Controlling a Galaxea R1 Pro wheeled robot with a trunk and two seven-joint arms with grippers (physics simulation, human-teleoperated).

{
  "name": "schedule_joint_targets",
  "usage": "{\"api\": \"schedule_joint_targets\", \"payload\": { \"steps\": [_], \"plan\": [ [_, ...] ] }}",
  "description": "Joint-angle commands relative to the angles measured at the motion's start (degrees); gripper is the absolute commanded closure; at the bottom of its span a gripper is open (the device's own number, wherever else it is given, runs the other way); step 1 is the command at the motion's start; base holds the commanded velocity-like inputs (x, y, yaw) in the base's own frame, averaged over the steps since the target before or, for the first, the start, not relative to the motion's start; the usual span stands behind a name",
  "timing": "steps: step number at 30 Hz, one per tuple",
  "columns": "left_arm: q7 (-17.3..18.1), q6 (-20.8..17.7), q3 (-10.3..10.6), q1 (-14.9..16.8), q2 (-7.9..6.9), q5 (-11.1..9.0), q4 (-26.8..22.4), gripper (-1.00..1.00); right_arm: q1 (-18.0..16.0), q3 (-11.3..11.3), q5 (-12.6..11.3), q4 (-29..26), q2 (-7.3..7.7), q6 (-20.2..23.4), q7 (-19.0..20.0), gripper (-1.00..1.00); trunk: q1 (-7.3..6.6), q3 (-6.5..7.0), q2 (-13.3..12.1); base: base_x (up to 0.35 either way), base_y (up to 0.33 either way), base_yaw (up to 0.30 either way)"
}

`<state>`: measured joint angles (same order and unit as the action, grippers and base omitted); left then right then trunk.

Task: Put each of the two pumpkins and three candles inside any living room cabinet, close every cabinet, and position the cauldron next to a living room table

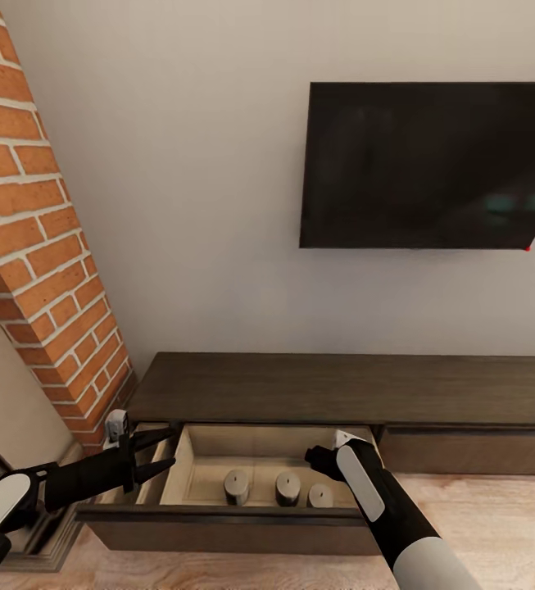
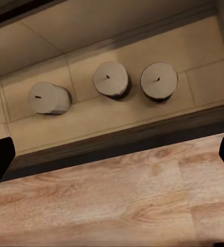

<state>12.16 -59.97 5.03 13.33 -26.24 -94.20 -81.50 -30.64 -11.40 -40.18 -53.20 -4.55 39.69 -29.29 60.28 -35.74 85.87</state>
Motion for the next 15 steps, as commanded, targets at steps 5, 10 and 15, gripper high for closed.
{"api": "schedule_joint_targets", "payload": {
  "steps": [5, 10, 15],
  "plan": [
    [0.6, 0.0, 0.1, 0.1, -0.04, 0.5, 0.0, -1.00, 0.0, 0.1, -0.7, -0.1, -0.01, 0.2, -0.6, -1.00, -1.11, 0.85, -2.0, -0.011, 0.002, -0.064],
    [0.6, 0.0, 0.1, 0.0, -0.04, 0.5, 0.0, -1.00, 0.0, 0.2, -0.7, -0.1, 0.09, 0.2, -0.6, -1.00, -2.21, 1.74, -4.0, -0.061, 0.000, -0.177],
    [0.6, 0.0, 0.1, 0.1, -0.04, 0.6, 0.0, -1.00, 0.0, 0.2, -0.6, -0.1, 0.22, 0.1, -0.6, -1.00, -3.31, 2.64, -6.0, -0.179, 0.000, -0.024]
  ]
}}
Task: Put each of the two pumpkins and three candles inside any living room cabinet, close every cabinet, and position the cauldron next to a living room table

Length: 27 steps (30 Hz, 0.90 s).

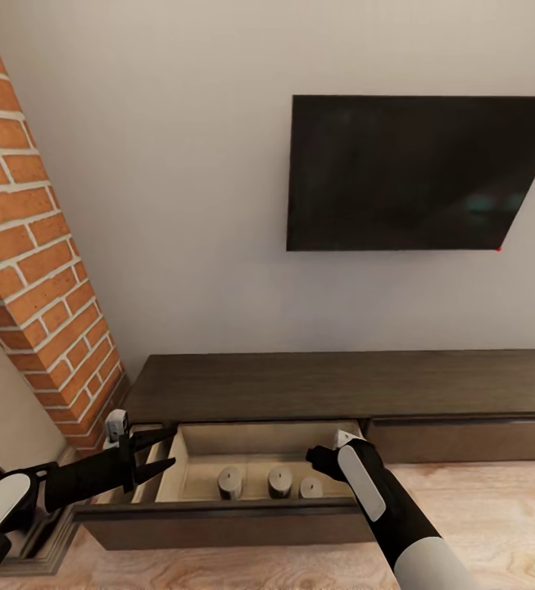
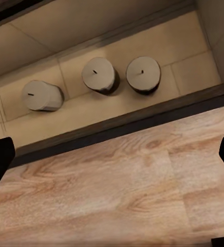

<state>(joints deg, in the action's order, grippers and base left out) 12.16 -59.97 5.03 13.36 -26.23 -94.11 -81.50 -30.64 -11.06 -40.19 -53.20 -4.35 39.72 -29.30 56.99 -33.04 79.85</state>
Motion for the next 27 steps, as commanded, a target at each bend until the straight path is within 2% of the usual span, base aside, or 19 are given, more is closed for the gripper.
{"api": "schedule_joint_targets", "payload": {
  "steps": [1, 17, 20, 27],
  "plan": [
    [0.6, 0.0, 0.1, 0.0, -0.05, 0.5, 0.0, -1.00, 0.0, -0.1, -0.6, -0.1, 0.00, 0.0, -0.6, -1.00, -0.24, 0.13, -0.4, -0.050, 0.000, -0.005],
    [0.6, 0.0, 0.1, 0.0, -0.05, 0.5, 0.0, -1.00, 0.0, -0.3, -0.6, -0.1, -0.01, 0.0, -0.6, -1.00, -3.75, 3.00, -6.8, -0.007, 0.000, 0.000],
    [0.6, 0.0, 0.1, 0.0, -0.05, 0.5, 0.0, -1.00, 0.0, -0.3, -0.6, -0.1, 0.00, 0.0, -0.6, -1.00, -4.41, 3.54, -8.0, -0.191, 0.000, 0.000],
    [0.6, 0.0, 0.1, 0.0, 0.03, 0.5, 0.0, -1.00, 0.0, -0.3, -0.6, -0.1, -0.04, 0.0, -0.6, -1.00, -4.41, 3.54, -8.0, -0.329, 0.000, 0.000]
  ]
}}
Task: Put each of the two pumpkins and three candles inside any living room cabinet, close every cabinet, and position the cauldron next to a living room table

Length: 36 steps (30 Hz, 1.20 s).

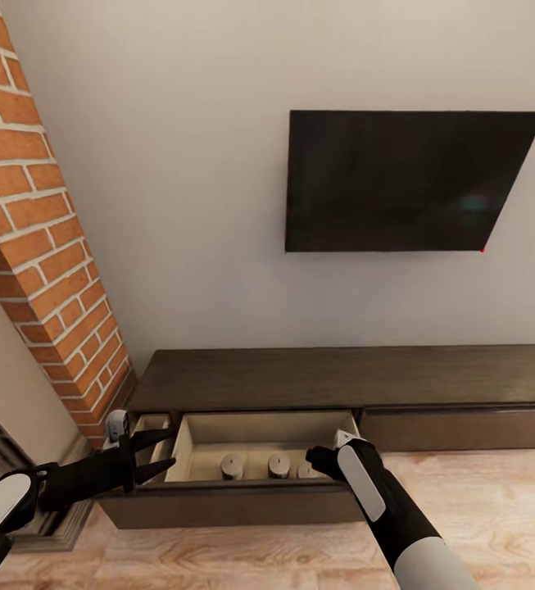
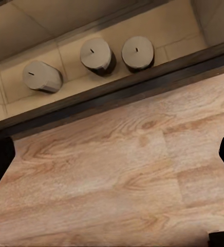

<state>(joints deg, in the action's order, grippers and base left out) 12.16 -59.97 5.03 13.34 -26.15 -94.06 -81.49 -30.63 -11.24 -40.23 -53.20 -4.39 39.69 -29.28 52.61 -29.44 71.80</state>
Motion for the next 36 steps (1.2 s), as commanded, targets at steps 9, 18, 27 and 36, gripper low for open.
{"api": "schedule_joint_targets", "payload": {
  "steps": [9, 18, 27, 36],
  "plan": [
    [0.6, 0.0, 0.1, 0.0, 0.00, 0.5, 0.0, -1.00, 0.0, -0.1, -0.6, -0.1, 0.00, 0.0, -0.6, -1.00, -0.03, -0.06, 0.0, -0.346, 0.000, 0.000],
    [0.6, 0.0, 0.1, 0.0, 0.05, 0.5, 0.1, -1.00, 0.0, -0.1, -0.6, -0.1, -0.06, 0.0, -0.6, -1.00, -0.03, -0.06, 0.0, -0.346, 0.000, 0.000],
    [0.6, 0.0, 0.0, 0.0, 0.12, 0.5, 0.1, -1.00, 0.0, -0.1, -0.6, -0.1, -0.09, 0.0, -0.6, -1.00, -0.03, -0.06, 0.0, -0.346, 0.000, 0.000],
    [0.6, 0.0, 0.0, 0.0, 0.14, 0.7, 0.1, -1.00, 0.0, -0.1, -0.6, -0.1, -0.17, 0.0, -0.6, -1.00, -0.03, -0.06, 0.0, -0.341, 0.000, 0.000]
  ]
}}
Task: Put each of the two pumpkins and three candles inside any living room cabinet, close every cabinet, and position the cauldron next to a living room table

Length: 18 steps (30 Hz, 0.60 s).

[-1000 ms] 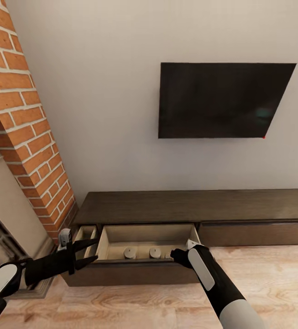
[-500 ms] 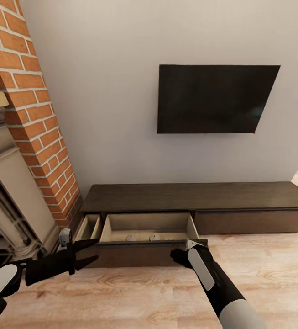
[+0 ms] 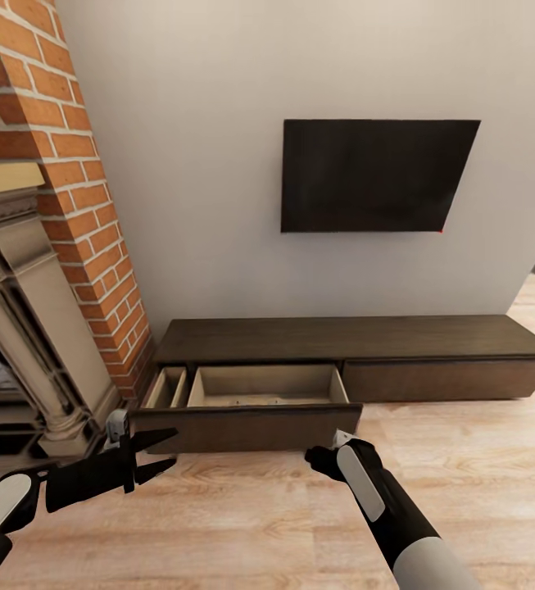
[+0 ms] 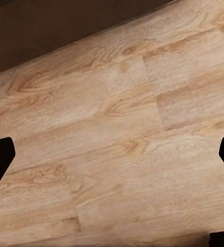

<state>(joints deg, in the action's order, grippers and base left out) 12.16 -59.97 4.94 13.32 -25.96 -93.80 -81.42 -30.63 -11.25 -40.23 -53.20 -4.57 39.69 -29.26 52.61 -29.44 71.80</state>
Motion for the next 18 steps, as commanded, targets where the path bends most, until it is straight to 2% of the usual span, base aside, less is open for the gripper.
{"api": "schedule_joint_targets", "payload": {
  "steps": [1, 4, 18],
  "plan": [
    [0.6, 0.0, 0.1, 0.1, -0.06, 0.5, 0.0, -1.00, 0.0, -0.1, -0.6, -0.1, 0.00, 0.0, -0.6, -1.00, -0.03, -0.06, 0.0, -0.317, 0.000, -0.004],
    [0.6, 0.0, 0.1, 0.1, -0.06, 0.6, 0.0, -1.00, 0.0, -0.2, -0.6, -0.1, -0.03, 0.0, -0.6, -1.00, -0.03, -0.06, 0.0, -0.191, 0.000, -0.063],
    [0.4, 0.3, -0.3, 0.0, 0.03, 0.9, 0.1, -1.00, 0.0, -0.2, -0.5, 0.0, 0.26, -0.2, -0.6, -1.00, 3.04, -2.57, 5.7, -0.010, 0.000, -0.004]
  ]
}}
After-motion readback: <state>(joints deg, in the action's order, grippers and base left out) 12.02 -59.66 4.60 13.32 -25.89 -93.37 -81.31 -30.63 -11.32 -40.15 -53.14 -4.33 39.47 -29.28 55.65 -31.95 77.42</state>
